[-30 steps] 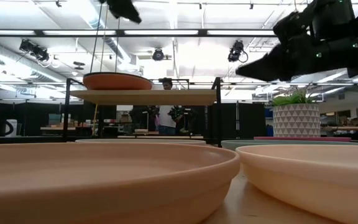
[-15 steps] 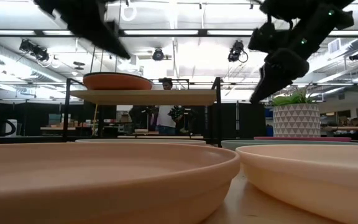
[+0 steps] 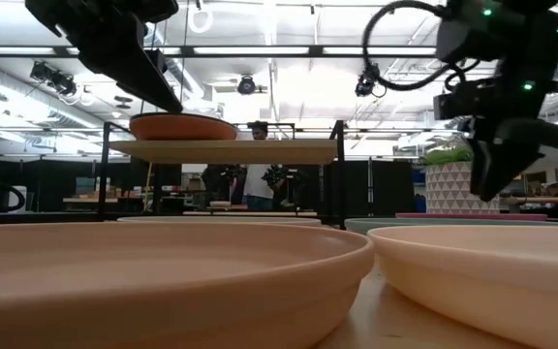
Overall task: Place and stack plates onto a shelf
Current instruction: Stack the pink plate on the top of the dark blue
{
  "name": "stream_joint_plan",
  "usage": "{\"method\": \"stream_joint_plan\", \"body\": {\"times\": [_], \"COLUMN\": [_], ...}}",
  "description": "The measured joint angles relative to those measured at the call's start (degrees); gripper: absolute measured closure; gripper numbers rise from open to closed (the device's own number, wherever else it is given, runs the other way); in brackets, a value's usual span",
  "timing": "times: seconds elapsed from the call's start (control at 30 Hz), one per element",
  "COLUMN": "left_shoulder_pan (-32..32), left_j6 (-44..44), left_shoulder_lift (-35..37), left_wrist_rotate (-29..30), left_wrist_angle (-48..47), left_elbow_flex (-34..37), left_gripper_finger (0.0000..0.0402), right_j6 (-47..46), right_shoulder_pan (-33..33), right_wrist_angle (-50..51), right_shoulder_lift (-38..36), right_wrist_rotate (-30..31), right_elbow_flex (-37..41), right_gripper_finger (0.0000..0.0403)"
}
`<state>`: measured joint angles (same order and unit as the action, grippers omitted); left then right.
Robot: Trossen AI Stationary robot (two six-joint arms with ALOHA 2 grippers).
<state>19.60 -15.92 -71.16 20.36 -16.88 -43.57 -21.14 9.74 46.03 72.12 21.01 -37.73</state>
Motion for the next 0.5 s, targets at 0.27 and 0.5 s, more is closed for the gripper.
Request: {"method": "stream_joint_plan", "body": {"times": [0.27,0.5], "left_shoulder_pan": [0.0,0.0], "left_j6": [0.0,0.0], "left_shoulder_lift": [0.0,0.0], "left_wrist_rotate": [0.6,0.6], "left_wrist_angle": [0.0,0.0], "left_elbow_flex": [0.0,0.0], "left_gripper_finger": [0.0249,0.0249], "right_j6": [-1.1,-1.3], "right_shoulder_pan": [2.6,2.6], "right_wrist_angle": [-1.4,-1.4], "right_shoulder_lift": [1.3,8.8], "right_wrist_rotate": [2.0,1.9], "right_elbow_flex": [0.6,0.6], "right_gripper_finger": [0.0233,0.0233]}}
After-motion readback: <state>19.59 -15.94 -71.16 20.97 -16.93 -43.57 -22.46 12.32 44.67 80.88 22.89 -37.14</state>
